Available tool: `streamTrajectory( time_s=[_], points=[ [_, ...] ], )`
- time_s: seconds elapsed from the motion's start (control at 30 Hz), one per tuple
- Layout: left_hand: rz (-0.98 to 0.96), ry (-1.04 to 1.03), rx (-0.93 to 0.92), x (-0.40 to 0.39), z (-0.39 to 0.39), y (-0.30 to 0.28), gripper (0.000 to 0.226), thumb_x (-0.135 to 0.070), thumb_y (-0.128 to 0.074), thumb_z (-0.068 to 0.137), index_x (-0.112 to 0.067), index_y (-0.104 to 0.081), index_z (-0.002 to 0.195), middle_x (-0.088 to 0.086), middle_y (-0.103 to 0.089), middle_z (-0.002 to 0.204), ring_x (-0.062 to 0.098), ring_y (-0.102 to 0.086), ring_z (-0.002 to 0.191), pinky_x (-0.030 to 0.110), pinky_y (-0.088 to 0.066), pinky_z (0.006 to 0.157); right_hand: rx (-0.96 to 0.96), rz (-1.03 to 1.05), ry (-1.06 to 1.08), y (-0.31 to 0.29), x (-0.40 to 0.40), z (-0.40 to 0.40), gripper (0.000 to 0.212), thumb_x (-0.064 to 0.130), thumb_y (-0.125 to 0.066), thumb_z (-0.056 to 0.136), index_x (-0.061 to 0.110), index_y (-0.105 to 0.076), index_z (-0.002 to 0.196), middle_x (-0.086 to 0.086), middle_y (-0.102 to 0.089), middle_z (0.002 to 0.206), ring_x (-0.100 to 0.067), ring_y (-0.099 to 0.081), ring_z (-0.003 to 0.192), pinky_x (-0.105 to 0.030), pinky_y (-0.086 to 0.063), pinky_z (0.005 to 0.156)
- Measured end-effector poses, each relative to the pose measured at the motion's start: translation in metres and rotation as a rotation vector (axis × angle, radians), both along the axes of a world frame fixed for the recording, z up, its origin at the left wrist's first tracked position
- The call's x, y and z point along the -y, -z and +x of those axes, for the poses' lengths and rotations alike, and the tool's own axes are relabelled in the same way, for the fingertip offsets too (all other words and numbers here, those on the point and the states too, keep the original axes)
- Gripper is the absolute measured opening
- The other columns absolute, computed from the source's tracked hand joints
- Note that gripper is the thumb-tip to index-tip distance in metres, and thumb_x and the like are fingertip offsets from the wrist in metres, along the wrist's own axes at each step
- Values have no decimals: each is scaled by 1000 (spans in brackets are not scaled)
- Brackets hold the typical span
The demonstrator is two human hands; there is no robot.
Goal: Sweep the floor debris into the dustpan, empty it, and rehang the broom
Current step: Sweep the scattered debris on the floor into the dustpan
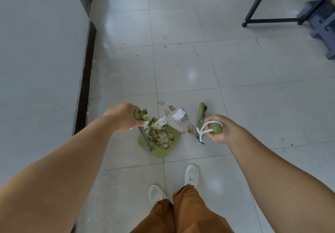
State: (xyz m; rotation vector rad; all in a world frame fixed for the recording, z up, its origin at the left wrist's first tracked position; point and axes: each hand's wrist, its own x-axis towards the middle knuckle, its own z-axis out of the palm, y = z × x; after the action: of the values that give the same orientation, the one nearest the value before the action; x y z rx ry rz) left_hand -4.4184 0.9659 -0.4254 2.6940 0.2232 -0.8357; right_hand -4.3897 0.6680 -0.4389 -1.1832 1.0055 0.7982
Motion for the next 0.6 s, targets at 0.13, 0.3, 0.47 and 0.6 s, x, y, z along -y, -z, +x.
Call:
streamTrajectory(
  time_s=[0.13,0.3,0.47,0.6],
  points=[
    [-1,-11,0,1,-3,-1,16,-44,-72,84,-31,-67,93,-8,-72,70,11,-65,74,30,-50,69,75,12,25,-11,4,13,28,-1,-43,92,8,-43,65,-4,-46,36,-9,-47,25,-13,-42,32],
    [-4,-27,-11,-4,-7,-1,20,-44,-71,84,-30,-68,98,-7,-73,74,13,-66,77,32,-52,74,122,-334,-654,-20,1,25,30,10,-48,92,8,-46,62,-5,-47,42,-15,-43,33,-24,-36,42],
    [3,-44,-34,-12,-8,-1,24,-45,-73,83,-28,-68,99,-6,-72,77,15,-65,78,34,-54,78,151,-497,-867,-19,-6,34,16,14,-54,87,4,-57,76,-10,-54,58,-25,-49,60,-32,-41,60],
    [14,-45,-56,-18,-9,1,31,-47,-74,81,-29,-67,106,-3,-72,84,18,-65,82,35,-55,82,240,-612,-1202,-18,-13,44,9,10,-53,82,4,-60,85,-8,-57,53,-22,-47,48,-23,-39,52]
  ],
)
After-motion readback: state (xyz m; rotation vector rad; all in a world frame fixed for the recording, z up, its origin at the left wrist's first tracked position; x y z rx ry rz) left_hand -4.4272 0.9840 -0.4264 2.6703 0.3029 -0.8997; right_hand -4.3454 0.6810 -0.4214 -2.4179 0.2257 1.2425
